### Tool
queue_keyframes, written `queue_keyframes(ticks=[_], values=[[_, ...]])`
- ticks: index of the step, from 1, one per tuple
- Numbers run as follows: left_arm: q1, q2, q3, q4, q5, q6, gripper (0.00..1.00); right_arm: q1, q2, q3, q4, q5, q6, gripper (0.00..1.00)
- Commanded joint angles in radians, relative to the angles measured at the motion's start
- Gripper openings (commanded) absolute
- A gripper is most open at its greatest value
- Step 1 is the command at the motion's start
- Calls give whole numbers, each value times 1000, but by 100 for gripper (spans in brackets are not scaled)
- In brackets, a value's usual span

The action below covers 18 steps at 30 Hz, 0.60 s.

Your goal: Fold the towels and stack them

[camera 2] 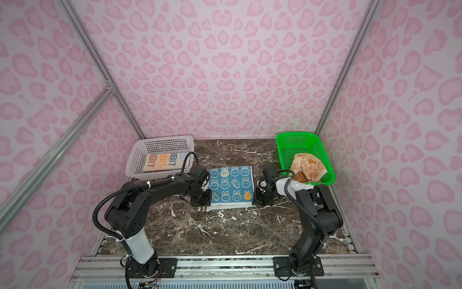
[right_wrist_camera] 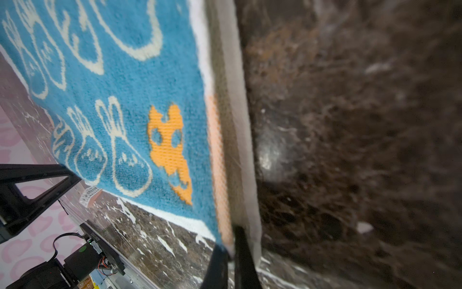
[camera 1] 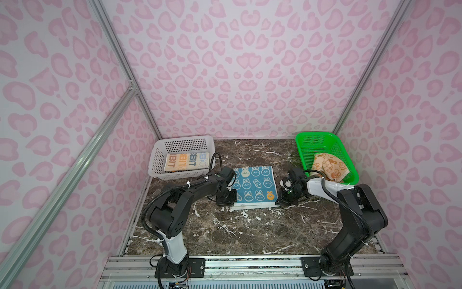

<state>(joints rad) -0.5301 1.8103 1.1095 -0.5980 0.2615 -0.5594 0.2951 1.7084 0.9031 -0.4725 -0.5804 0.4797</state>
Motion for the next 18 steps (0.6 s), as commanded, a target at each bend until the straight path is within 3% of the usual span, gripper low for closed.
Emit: queue_keyframes(ticks=[1,7,18], values=[[25,16,58,-40,-32,38,3,6,2,28,0,9,16,0],[32,-54,122,-126,-65,65,3,8,-56,94,-85,28,-5,0],[16,-93,31,-104,-10,40,3,17,-78,34,-59,25,12,0]])
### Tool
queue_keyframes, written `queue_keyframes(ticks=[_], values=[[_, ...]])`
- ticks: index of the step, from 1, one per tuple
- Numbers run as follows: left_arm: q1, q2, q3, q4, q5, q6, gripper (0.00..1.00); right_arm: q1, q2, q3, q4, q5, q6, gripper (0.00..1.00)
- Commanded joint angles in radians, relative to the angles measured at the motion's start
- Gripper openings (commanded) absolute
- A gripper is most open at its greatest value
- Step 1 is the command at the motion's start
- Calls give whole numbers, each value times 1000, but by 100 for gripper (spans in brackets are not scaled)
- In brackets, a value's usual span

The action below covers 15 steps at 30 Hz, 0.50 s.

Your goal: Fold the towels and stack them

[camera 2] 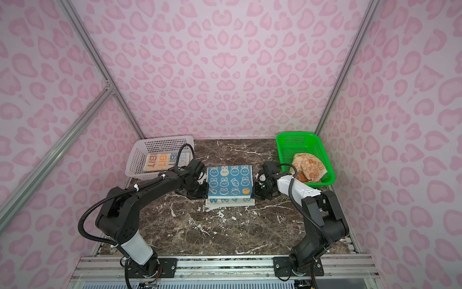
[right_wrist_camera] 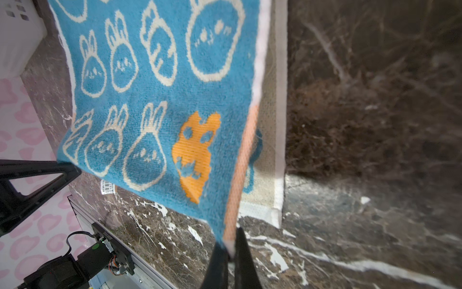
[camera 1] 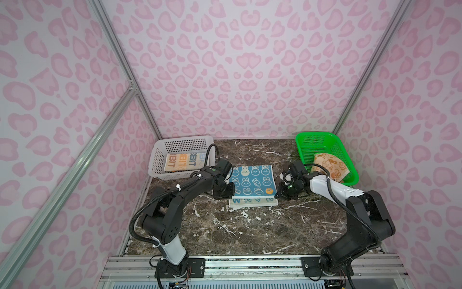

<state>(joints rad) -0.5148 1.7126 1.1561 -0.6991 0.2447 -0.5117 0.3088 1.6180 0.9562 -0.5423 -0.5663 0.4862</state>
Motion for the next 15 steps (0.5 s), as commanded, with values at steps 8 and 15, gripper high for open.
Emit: queue_keyframes(ticks=[8,15], values=[[-13,47,-47,49,69,-22,3,8,70,-71,82,4,25,0],[-19,45,-72,57,91,-19,4,7,89,-55,74,11,17,0]])
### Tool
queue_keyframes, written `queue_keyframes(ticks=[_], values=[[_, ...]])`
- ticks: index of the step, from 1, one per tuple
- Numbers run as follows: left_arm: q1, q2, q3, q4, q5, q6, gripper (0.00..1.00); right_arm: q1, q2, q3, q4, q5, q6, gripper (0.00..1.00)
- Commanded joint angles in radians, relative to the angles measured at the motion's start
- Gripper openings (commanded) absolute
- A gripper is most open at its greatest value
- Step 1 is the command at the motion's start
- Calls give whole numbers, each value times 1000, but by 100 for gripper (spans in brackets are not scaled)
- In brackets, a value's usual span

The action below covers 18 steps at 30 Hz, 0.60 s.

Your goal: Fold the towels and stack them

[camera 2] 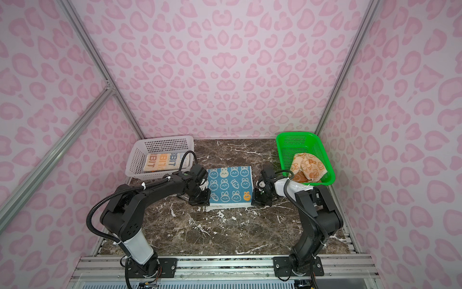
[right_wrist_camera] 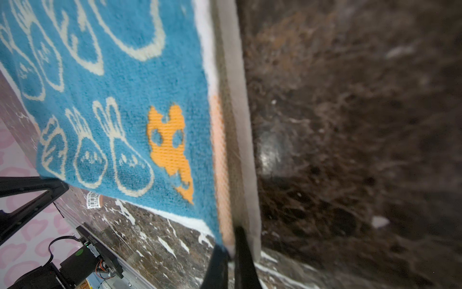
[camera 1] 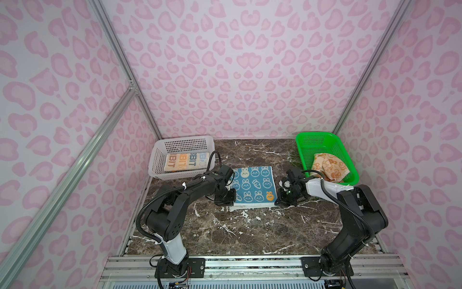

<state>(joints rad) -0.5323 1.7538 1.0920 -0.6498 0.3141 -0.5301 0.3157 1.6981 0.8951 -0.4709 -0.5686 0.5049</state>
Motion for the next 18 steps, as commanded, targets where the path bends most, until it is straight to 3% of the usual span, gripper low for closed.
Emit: queue_keyframes(ticks=[1,9,12,16,18], values=[[-3,4,-10,7,24,1,4,1,9,8,3,16,-1,0],[-6,-6,-28,-1,37,13,21,0,3,15,-6,23,4,6],[-6,-18,-25,-7,45,23,41,2,-4,22,-9,22,7,13],[-6,-39,2,-40,29,45,59,5,-33,38,-28,23,6,29],[-6,-49,32,-70,7,59,67,11,-60,58,-53,32,1,45]])
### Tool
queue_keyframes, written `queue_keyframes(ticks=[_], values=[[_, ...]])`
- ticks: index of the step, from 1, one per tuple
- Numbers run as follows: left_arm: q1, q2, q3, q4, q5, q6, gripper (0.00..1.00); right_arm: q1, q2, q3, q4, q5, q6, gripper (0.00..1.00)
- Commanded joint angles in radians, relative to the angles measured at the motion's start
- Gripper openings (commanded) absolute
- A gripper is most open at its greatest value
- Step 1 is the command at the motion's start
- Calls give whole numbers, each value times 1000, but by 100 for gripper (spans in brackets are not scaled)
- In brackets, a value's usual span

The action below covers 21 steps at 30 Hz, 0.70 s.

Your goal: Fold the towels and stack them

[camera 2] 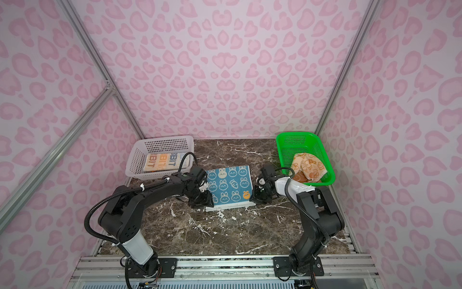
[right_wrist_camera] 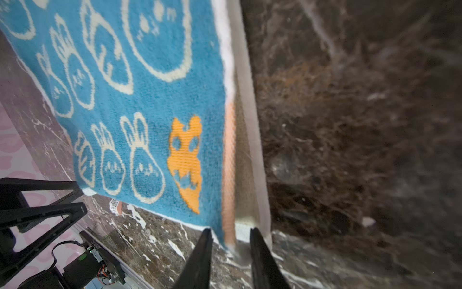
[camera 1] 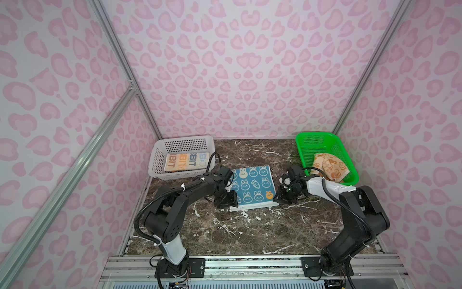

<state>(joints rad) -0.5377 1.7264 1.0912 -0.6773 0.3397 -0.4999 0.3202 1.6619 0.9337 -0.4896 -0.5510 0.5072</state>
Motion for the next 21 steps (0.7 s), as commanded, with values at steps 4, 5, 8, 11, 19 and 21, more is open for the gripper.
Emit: queue_keyframes(ticks=[4,5,8,11,19,21], values=[[3,-52,96,-80,-45,35,98,20,-78,77,-97,42,-8,77],[7,-61,110,-77,-44,30,98,23,-88,95,-113,49,-10,85],[36,-76,132,-9,10,-23,98,25,-103,102,-67,13,13,98],[47,-76,127,110,81,-110,98,29,-81,79,53,-63,74,98],[33,-43,40,259,74,-223,98,50,16,7,239,-115,152,98],[25,-27,15,263,60,-221,98,49,33,-9,239,-110,142,98]])
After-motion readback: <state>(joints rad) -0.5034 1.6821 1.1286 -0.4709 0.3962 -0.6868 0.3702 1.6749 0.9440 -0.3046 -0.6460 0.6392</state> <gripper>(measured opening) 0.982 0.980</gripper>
